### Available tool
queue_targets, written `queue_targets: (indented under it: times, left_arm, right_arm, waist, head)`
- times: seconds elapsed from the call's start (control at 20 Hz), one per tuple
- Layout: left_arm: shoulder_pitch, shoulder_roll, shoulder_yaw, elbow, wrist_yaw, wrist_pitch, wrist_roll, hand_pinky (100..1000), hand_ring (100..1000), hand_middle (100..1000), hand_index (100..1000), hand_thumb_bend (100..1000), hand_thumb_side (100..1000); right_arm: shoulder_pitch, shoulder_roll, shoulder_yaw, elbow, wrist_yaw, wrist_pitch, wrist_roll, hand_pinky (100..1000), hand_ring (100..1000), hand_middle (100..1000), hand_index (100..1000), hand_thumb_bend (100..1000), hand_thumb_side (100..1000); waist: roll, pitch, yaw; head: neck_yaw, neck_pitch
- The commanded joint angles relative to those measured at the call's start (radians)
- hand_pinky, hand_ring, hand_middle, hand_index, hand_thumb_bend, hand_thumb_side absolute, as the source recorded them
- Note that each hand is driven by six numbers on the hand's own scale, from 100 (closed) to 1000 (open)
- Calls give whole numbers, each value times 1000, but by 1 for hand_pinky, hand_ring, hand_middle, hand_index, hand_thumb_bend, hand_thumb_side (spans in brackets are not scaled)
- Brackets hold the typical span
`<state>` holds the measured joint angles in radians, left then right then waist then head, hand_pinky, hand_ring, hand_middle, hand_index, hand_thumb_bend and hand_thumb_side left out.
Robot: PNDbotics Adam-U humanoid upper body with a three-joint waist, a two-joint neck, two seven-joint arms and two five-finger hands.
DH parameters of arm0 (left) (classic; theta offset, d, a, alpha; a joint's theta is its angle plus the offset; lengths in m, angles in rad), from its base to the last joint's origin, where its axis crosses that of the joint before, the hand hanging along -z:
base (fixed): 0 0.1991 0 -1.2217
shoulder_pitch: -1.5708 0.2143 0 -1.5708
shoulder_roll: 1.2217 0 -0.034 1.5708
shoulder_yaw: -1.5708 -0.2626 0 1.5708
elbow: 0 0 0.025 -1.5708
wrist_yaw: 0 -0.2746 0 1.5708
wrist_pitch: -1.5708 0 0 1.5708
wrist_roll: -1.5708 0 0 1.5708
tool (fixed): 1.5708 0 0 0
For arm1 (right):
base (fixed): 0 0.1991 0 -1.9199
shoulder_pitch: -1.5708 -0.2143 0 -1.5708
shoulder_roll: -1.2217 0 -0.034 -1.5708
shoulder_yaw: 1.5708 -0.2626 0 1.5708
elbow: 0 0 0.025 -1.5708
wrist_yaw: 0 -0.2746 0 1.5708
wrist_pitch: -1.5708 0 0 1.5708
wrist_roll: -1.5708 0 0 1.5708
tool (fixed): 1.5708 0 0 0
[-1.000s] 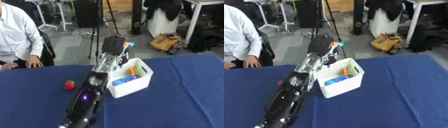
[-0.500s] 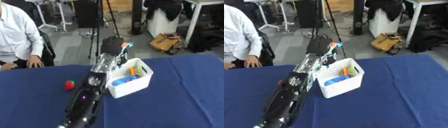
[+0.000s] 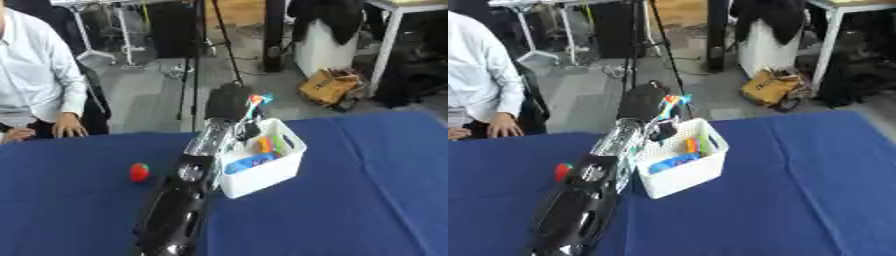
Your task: Pick up objects on the table and place them in the box.
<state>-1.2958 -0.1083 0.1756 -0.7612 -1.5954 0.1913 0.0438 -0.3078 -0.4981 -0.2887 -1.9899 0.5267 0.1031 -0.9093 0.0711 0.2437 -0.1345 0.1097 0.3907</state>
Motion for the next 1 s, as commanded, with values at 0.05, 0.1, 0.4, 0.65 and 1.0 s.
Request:
queue_targets:
  times: [0.05,0.1,0.4,0.65,1.0]
  left_arm:
    - [-17,-3,-2,-18,-19,8,29,100,466,530,649,100,345]
    - [-16,-6,-2,-14,-37,11,40,100,469,532,649,100,349]
    - [-11,-9,9,-6,-86,21,112,100,469,532,649,100,363]
    - [-12,-4,9,1,-85,19,125,100,469,533,650,100,364]
    - [-13,-2,9,0,-70,18,131,100,467,531,650,100,369]
  right_arm:
    - [-14,-20,-6,-10,-4,-7,2,830,837,626,709,100,681]
    - [-15,-20,-6,-10,-4,-8,2,830,837,626,708,100,682]
    - [-17,-18,-8,-10,-5,-10,2,829,837,626,708,100,677]
    - [-17,-18,-8,-10,-4,-8,2,829,836,626,708,100,675]
    - [-16,-19,-10,-10,-5,-8,2,829,836,626,708,100,675]
  waist:
    - [-11,-15,-4]
    - [-11,-15,-4]
    - [-9,-14,-3]
    - [-10,-16,-2]
    - [-11,-20,-1]
  head:
    - [3,-13]
    - [4,-14]
    - [9,-22]
    - [15,-17]
    - [39,-8]
